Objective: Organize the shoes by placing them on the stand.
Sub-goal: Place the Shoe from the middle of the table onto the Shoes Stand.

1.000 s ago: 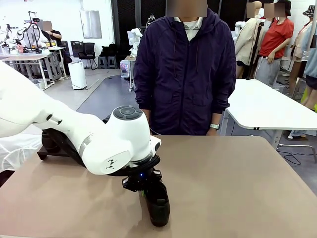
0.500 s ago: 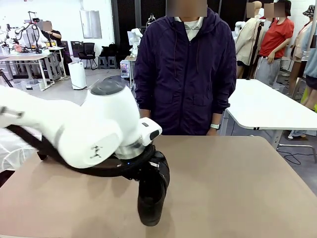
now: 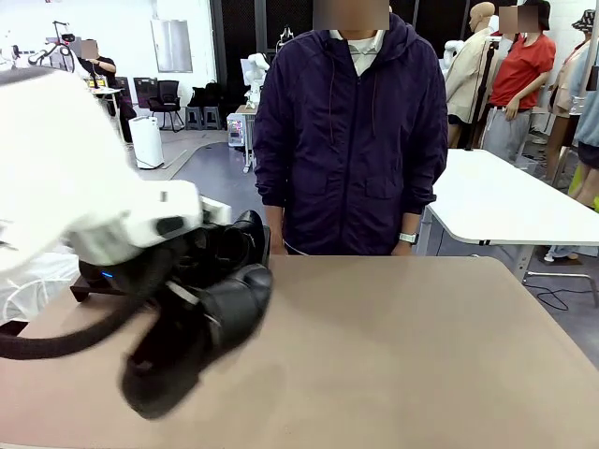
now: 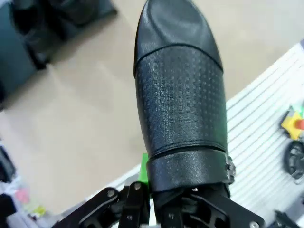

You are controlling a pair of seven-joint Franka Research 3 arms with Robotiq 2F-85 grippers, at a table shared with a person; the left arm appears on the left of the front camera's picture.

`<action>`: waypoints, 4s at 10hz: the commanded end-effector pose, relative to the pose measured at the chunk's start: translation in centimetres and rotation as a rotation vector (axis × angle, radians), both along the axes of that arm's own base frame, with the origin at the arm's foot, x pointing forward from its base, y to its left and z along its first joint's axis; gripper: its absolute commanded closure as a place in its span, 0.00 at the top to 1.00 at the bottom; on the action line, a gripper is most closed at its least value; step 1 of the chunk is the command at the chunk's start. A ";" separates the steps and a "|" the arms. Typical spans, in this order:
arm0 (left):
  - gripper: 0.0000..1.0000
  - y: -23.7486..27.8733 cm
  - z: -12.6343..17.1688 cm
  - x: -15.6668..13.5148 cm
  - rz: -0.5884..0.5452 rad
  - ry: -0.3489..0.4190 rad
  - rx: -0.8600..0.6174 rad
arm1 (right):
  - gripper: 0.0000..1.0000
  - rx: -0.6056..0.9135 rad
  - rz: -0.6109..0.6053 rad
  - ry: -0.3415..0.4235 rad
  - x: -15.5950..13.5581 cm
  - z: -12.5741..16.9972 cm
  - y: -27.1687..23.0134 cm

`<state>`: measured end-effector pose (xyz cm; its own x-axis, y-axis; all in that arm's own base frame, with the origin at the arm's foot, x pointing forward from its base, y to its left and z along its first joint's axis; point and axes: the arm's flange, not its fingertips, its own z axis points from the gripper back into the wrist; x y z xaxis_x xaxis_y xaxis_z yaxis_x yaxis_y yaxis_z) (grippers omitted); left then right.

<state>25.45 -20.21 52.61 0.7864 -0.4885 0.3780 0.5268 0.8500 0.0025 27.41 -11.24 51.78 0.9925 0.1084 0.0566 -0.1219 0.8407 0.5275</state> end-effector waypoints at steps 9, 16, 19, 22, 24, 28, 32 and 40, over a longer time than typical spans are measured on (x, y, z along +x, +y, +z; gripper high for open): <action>0.00 25.1 1.4 5.0 0.260 -0.020 -0.251 | 1.00 0.004 0.001 0.001 0.1 0.3 -0.1; 0.00 23.9 2.1 7.8 0.216 -0.013 -0.244 | 1.00 0.004 0.001 0.001 0.1 0.3 -0.1; 0.00 22.2 3.0 14.6 0.258 -0.131 -0.263 | 1.00 0.004 0.001 0.001 0.1 0.3 -0.1; 0.00 20.2 1.4 22.0 0.359 -0.139 -0.249 | 1.00 0.004 0.001 0.001 0.1 0.3 -0.1; 0.00 19.9 -0.5 26.2 0.421 -0.213 -0.212 | 1.00 0.004 0.001 0.001 0.1 0.3 -0.1; 0.00 19.7 -6.2 31.8 0.400 -0.356 -0.186 | 1.00 0.004 0.001 0.001 0.1 0.3 -0.1; 0.00 20.1 -8.6 33.9 0.371 -0.307 -0.160 | 1.00 0.004 0.001 0.001 0.1 0.3 -0.1; 0.00 20.3 -10.3 35.6 0.381 -0.158 -0.103 | 1.00 0.004 0.001 0.001 0.1 0.3 -0.1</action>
